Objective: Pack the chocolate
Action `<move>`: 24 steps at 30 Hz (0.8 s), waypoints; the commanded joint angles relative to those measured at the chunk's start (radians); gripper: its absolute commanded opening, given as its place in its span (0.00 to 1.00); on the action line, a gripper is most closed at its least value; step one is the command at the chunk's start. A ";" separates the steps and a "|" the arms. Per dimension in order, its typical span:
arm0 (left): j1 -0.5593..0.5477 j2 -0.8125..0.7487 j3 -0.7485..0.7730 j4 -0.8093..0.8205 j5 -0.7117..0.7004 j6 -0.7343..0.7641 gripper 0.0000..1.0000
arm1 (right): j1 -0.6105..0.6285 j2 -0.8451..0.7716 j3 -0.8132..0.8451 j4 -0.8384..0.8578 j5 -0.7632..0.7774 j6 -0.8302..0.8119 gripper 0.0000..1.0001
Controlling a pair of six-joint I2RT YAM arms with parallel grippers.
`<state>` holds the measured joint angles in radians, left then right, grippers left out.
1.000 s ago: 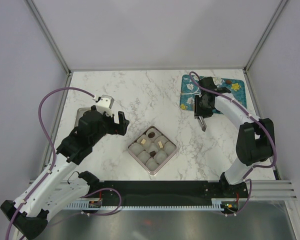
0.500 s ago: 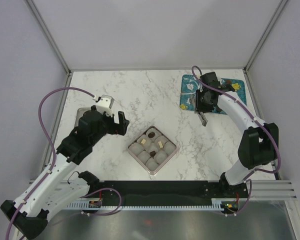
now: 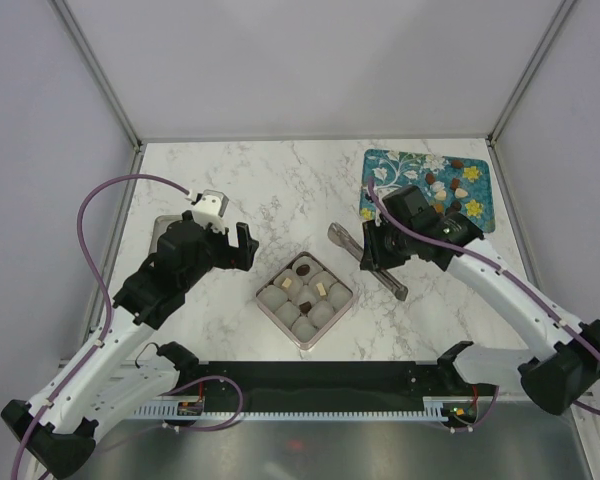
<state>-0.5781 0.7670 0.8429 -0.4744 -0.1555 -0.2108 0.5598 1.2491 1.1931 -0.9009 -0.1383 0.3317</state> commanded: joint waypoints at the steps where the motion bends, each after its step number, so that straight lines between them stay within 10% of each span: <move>1: 0.000 0.000 0.015 0.022 -0.016 -0.004 0.98 | 0.063 -0.092 -0.078 -0.039 -0.026 0.070 0.32; 24: 0.000 0.009 0.015 0.020 -0.013 -0.006 0.98 | 0.239 -0.214 -0.233 -0.104 0.049 0.159 0.38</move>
<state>-0.5781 0.7750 0.8429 -0.4744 -0.1555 -0.2108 0.7948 1.0439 0.9524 -1.0080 -0.1253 0.4763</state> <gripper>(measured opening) 0.979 0.385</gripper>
